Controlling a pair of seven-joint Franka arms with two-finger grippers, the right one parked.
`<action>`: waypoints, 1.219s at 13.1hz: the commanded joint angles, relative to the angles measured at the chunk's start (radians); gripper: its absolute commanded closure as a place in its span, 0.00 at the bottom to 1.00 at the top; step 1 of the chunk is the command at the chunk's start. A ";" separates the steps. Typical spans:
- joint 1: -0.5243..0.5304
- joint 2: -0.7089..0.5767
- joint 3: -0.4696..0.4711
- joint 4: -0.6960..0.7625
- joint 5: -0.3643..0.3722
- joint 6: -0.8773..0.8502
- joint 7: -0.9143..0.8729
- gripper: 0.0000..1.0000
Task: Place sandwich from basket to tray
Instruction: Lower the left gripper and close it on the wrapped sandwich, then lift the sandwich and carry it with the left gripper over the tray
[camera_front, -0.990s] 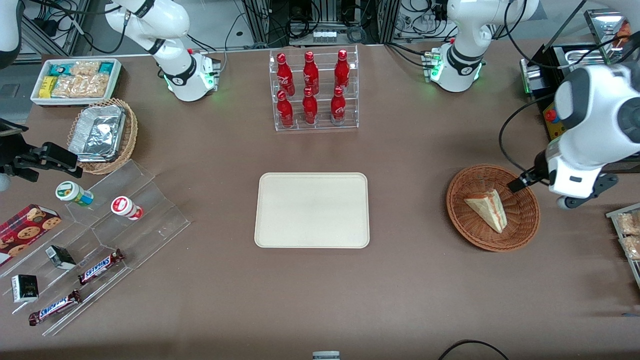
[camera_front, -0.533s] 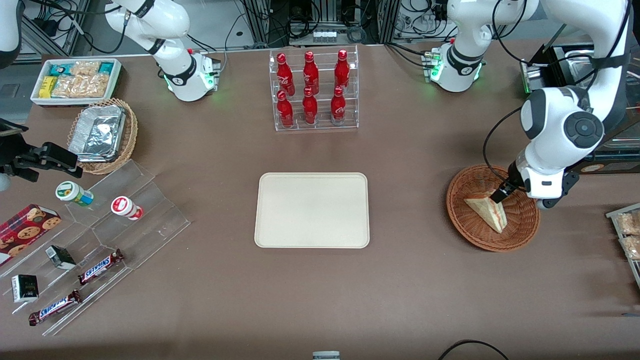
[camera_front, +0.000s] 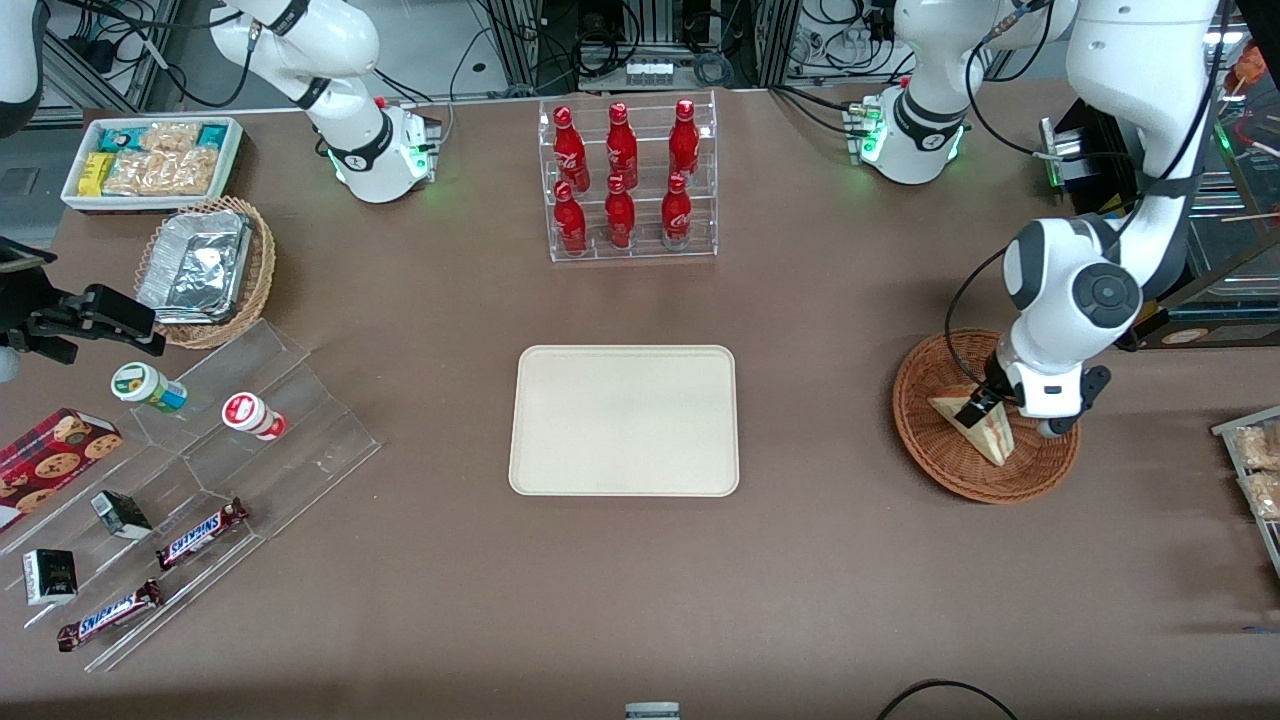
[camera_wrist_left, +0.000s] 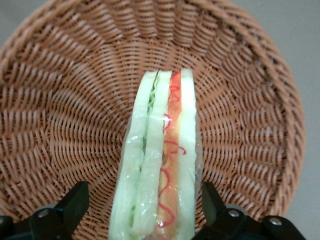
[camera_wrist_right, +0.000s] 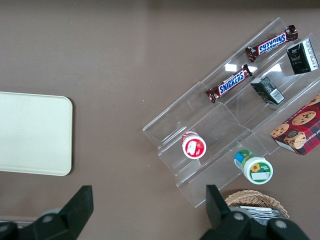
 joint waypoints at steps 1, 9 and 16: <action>-0.005 -0.005 -0.001 -0.011 0.020 0.017 -0.033 0.02; -0.038 -0.083 -0.007 0.165 0.037 -0.353 -0.029 1.00; -0.276 -0.123 -0.011 0.395 0.020 -0.653 -0.050 1.00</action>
